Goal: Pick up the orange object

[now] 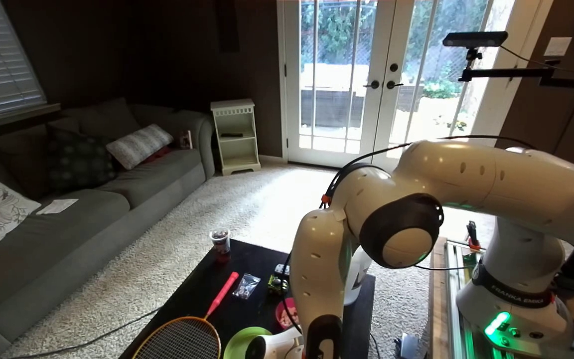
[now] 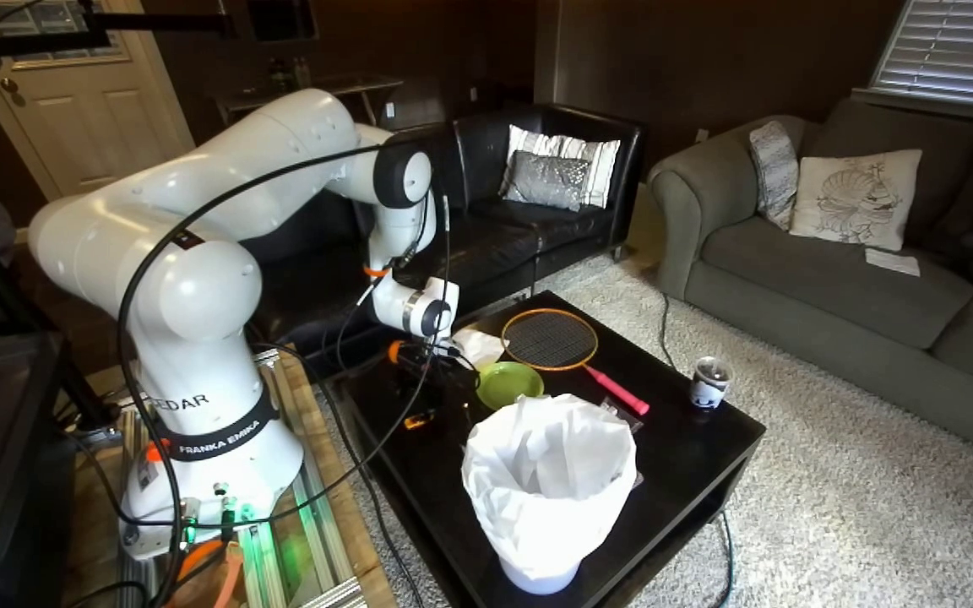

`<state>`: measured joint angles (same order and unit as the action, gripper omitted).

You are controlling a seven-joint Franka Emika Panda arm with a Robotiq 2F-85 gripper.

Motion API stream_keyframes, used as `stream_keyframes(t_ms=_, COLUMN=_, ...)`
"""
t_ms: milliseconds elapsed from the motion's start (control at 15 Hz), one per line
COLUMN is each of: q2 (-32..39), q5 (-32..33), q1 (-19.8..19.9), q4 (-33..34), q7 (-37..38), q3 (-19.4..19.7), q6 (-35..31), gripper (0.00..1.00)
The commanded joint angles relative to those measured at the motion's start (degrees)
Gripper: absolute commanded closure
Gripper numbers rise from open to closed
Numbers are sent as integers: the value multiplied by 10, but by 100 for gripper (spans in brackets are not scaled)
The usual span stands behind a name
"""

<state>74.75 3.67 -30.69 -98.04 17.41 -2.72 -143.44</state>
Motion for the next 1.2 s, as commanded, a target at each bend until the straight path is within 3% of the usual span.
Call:
stream_keyframes(t_ms=0, q2=26, q5=5, q1=-11, q4=30, q7=21, q3=6, q6=8, gripper=0)
stream_keyframes(t_ms=533, q2=55, q5=3, q1=-10, q4=59, q7=20, q3=5, q6=21, gripper=0)
stream_keyframes(t_ms=667, q2=59, q5=3, q1=-8, q4=62, q7=20, q3=5, q6=24, gripper=28)
stream_keyframes(t_ms=1133, q2=54, q5=1, q1=-5, q4=67, q7=22, q3=-2, q6=41, gripper=77)
